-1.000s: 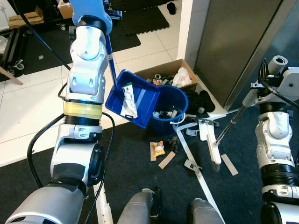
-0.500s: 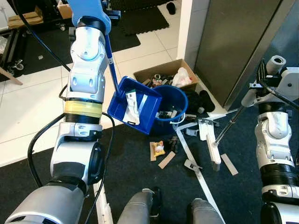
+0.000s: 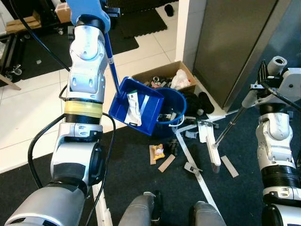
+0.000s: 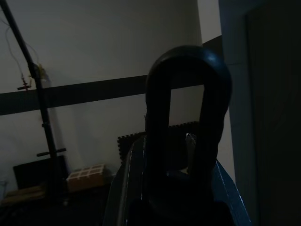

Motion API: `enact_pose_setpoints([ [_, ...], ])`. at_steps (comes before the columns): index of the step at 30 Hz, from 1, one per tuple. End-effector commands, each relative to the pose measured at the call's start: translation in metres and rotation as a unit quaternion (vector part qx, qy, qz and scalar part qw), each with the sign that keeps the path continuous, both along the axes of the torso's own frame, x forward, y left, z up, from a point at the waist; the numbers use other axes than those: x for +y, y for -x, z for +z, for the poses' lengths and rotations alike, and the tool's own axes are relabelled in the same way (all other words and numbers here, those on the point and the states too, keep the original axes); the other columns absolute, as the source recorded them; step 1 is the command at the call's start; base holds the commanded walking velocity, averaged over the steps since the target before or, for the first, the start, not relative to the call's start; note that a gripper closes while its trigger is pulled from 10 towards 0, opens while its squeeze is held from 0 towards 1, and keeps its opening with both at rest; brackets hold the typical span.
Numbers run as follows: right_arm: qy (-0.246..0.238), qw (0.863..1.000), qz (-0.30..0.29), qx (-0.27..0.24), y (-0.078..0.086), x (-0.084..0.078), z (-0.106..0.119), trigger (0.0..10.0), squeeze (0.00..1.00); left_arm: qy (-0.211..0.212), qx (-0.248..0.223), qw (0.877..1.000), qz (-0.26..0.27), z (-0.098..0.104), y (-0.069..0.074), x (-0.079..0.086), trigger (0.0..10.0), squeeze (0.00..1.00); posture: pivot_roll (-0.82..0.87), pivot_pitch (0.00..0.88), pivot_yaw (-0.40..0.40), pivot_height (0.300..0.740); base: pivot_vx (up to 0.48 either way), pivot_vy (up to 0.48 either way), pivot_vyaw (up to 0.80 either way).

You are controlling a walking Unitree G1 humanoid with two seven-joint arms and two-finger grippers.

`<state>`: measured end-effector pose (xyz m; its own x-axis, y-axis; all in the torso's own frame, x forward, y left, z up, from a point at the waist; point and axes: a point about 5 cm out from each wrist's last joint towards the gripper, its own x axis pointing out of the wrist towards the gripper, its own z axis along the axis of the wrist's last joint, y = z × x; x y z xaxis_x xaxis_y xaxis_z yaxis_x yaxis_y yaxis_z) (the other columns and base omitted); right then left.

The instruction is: Sweep floor

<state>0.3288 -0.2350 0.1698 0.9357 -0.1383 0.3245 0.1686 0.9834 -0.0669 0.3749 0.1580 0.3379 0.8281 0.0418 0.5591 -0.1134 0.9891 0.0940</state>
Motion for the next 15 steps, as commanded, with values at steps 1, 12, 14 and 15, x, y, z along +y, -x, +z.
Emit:
enact_pose_setpoints([
  [1,-0.003,1.000,0.002,-0.008,-0.0004,0.0007,0.0037,10.0,0.00,-0.008,-0.045,0.999,0.001,0.0189,0.0049,-0.0015,10.0,0.00,-0.06,0.063,0.065,0.740,0.311,0.000,0.00],
  [12,-0.004,1.000,0.002,-0.007,-0.0002,0.0009,0.0030,10.0,0.00,-0.008,-0.044,0.999,0.001,0.0177,0.0042,-0.0015,10.0,0.00,-0.06,0.065,0.066,0.740,0.342,0.000,0.00],
  [14,-0.004,1.000,0.002,-0.007,-0.0001,0.0008,0.0027,10.0,0.00,-0.009,-0.044,0.999,0.001,0.0175,0.0038,-0.0014,10.0,0.00,-0.06,0.065,0.066,0.740,0.480,0.000,0.00],
  [15,-0.004,1.000,0.002,-0.007,-0.0001,0.0008,0.0027,10.0,0.00,-0.009,-0.044,0.999,0.001,0.0175,0.0038,-0.0014,10.0,0.00,-0.06,0.065,0.066,0.740,0.480,0.000,0.00],
])
